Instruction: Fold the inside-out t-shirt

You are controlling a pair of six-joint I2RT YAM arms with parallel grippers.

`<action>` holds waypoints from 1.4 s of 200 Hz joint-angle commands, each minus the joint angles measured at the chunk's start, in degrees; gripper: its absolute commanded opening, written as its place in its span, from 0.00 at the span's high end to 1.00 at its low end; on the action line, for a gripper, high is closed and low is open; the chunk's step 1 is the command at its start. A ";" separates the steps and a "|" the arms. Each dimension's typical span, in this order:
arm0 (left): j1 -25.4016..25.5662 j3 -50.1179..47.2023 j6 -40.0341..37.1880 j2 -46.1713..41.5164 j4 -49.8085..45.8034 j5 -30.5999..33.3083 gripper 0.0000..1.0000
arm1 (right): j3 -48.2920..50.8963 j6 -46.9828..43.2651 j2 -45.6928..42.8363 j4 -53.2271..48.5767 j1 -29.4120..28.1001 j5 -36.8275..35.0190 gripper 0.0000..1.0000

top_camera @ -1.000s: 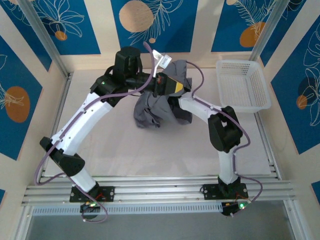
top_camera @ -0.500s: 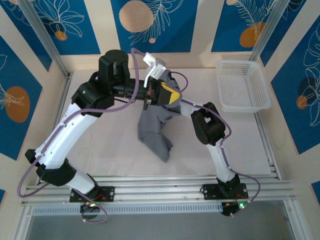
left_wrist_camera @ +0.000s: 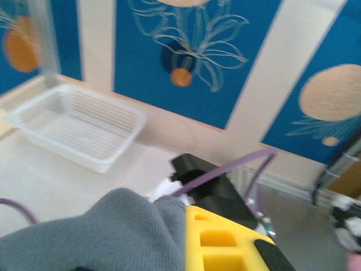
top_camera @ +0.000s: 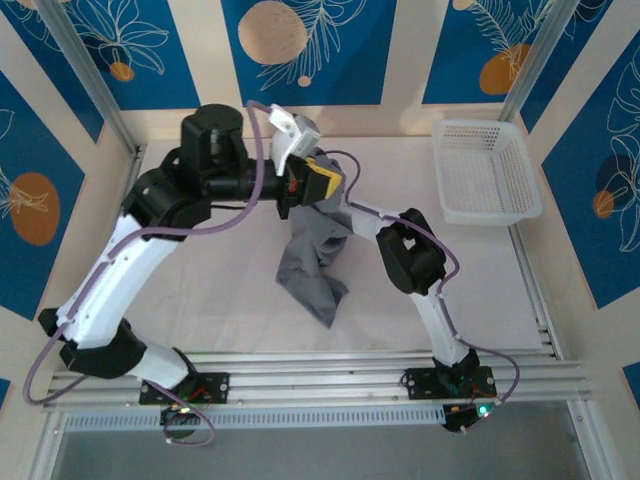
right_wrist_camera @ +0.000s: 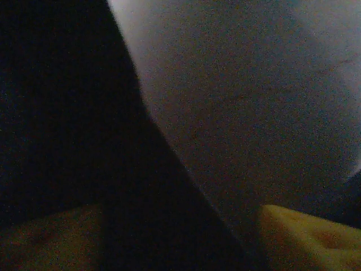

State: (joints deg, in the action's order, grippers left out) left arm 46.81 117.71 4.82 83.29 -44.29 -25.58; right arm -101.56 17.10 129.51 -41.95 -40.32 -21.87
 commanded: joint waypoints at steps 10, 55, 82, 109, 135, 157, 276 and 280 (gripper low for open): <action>-0.76 3.21 -1.51 -4.27 -3.95 22.66 1.00 | 4.43 1.60 -0.02 -2.04 0.44 7.01 0.89; -18.80 -2.48 5.24 -1.19 -6.40 26.49 1.00 | 15.66 0.05 -22.16 8.26 0.85 23.78 1.00; -27.98 -13.41 8.12 0.54 -1.95 23.23 1.00 | 23.02 1.69 -36.24 13.62 0.42 34.01 1.00; -33.66 -30.47 13.03 0.62 9.40 9.85 1.00 | 25.85 5.75 -46.59 19.85 0.63 35.19 1.00; -33.97 -43.98 17.53 0.70 18.04 1.26 1.00 | 24.45 9.88 -51.38 25.16 1.88 32.86 1.00; -33.76 -54.47 21.79 -0.22 24.81 -2.41 1.00 | 23.90 12.36 -53.23 30.20 2.85 27.10 1.00; -19.15 -53.13 5.71 -19.57 32.24 -12.72 0.03 | 17.75 19.50 -45.62 27.85 4.54 22.02 1.00; -17.78 -52.48 4.19 -18.49 30.93 -11.48 0.02 | 17.35 19.81 -45.37 27.80 4.55 22.48 1.00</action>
State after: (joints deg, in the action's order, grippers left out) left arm 20.08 63.83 20.75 62.70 -13.67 -33.34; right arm -77.71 33.98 81.82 -9.82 -36.12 -0.45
